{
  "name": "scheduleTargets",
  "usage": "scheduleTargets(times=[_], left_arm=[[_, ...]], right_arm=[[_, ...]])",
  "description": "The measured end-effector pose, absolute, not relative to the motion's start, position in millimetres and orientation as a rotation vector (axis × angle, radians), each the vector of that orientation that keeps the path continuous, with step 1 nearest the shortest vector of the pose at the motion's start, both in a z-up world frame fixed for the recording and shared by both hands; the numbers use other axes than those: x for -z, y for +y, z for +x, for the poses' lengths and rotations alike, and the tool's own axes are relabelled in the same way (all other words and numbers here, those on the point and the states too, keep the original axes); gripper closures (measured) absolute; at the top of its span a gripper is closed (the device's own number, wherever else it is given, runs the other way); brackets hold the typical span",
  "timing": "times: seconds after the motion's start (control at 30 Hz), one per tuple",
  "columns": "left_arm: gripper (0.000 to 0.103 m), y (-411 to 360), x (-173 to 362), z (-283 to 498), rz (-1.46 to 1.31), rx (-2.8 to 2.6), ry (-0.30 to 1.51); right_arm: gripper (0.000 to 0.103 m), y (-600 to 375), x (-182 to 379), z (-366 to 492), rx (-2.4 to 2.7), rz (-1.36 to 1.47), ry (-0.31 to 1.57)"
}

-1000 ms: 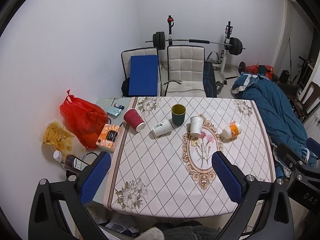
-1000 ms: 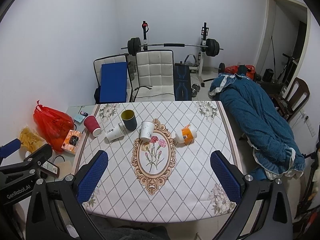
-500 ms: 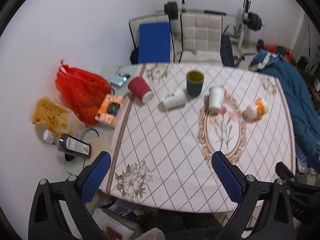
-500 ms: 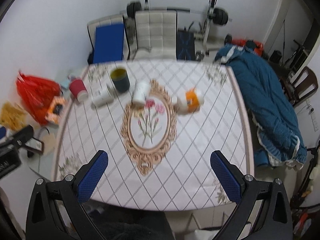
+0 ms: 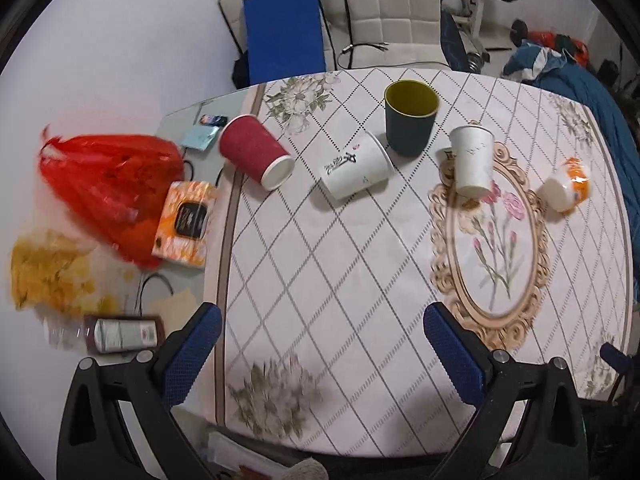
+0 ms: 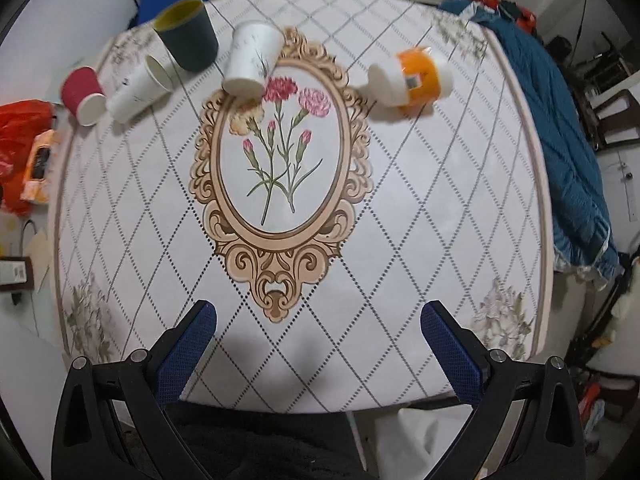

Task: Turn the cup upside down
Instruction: 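Reach the left gripper to the sideways white calligraphy cup and close on it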

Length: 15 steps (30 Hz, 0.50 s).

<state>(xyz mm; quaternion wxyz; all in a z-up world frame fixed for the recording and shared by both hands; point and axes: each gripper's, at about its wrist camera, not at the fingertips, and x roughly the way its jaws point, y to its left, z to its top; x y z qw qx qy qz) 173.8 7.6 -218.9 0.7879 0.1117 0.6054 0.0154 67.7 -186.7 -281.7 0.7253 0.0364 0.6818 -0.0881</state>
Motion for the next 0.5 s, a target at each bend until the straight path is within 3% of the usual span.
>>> scheduleTargets(times=[0.5], left_arm=[[0.000,-13.0,293.8,309.5,0.509,0.208,1.351]], right_arm=[[0.000,-176.0,331.0,152.6,0.252,0.087,1.595]])
